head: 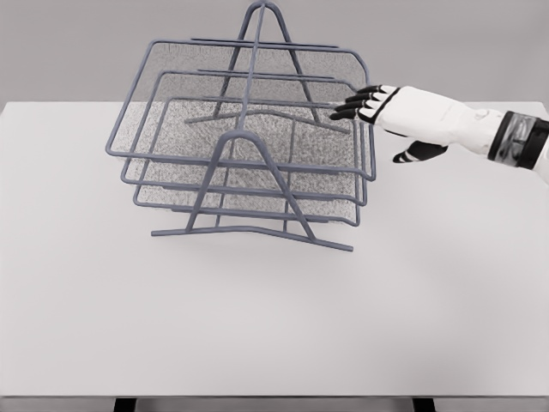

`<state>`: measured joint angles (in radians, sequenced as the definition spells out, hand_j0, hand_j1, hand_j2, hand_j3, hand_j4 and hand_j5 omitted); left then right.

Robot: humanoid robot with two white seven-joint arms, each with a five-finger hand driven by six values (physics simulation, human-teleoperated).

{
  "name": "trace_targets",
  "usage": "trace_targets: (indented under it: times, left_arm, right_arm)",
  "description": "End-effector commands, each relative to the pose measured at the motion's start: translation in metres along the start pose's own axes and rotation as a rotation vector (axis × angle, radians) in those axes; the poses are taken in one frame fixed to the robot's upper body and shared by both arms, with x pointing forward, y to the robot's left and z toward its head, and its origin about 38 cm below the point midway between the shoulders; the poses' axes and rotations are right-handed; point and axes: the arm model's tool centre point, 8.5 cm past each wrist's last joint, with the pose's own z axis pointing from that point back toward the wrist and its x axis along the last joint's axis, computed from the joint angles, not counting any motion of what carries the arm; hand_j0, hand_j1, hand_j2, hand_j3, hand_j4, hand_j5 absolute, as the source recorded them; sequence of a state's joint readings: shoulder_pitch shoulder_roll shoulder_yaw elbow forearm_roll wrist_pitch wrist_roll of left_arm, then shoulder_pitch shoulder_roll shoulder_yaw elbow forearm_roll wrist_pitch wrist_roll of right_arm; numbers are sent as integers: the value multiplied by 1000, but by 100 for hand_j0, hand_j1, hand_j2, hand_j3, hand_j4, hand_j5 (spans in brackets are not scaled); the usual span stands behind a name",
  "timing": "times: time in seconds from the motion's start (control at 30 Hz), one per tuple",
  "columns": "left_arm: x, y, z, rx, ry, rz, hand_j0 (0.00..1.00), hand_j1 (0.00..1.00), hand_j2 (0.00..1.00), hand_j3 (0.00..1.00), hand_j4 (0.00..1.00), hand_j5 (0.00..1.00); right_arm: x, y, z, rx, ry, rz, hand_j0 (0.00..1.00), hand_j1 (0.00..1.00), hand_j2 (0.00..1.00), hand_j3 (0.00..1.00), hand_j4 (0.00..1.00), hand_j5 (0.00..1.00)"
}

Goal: Pull out the upper folder box with right arm

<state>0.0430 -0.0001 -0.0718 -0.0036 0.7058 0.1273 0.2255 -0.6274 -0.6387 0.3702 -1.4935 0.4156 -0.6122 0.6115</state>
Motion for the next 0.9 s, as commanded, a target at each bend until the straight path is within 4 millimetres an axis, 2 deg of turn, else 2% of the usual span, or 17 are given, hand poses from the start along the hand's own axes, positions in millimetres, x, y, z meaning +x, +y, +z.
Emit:
trace_targets:
  times: [0.0, 0.03, 0.13, 0.33, 0.47, 0.57, 0.67, 0.8, 0.87]
  left_arm:
    - [0, 0, 0, 2, 0, -1, 100, 100, 100, 100, 100, 100]
    - [0, 0, 0, 0, 0, -1, 100, 100, 100, 100, 100, 100]
    - [0, 0, 0, 0, 0, -1, 100, 100, 100, 100, 100, 100]
    - [0, 0, 0, 2, -1, 0, 100, 100, 100, 100, 100, 100]
    - [0, 0, 0, 0, 0, -1, 100, 100, 100, 100, 100, 100]
    - [0, 0, 0, 0, 0, -1, 100, 100, 100, 100, 100, 100]
    - [0, 0, 0, -1, -1, 0, 100, 100, 100, 100, 100, 100]
    - [0, 0, 0, 0, 0, -1, 100, 100, 100, 100, 100, 100]
    - [0, 0, 0, 0, 0, -1, 100, 100, 100, 100, 100, 100]
  right_arm:
    - [0, 2, 1, 8, -1, -5, 100, 100, 100, 100, 100, 100]
    - [3, 14, -1, 21, -8, -25, 100, 100, 100, 100, 100, 100]
    - [7, 22, -6, 42, -23, -35, 100, 100, 100, 100, 100, 100]
    - [9, 46, -2, 76, -17, -75, 100, 100, 100, 100, 100, 100]
    - [-9, 42, 29, 120, 51, -44, 100, 100, 100, 100, 100, 100]
    - [-18, 38, 44, 136, 87, -33, 100, 100, 100, 100, 100, 100]
    - [-25, 47, 54, 160, 115, -51, 100, 100, 100, 100, 100, 100]
    - [-40, 58, 104, 172, 224, -83, 100, 100, 100, 100, 100, 100]
    - [-44, 54, 116, 175, 250, -77, 100, 100, 100, 100, 100, 100]
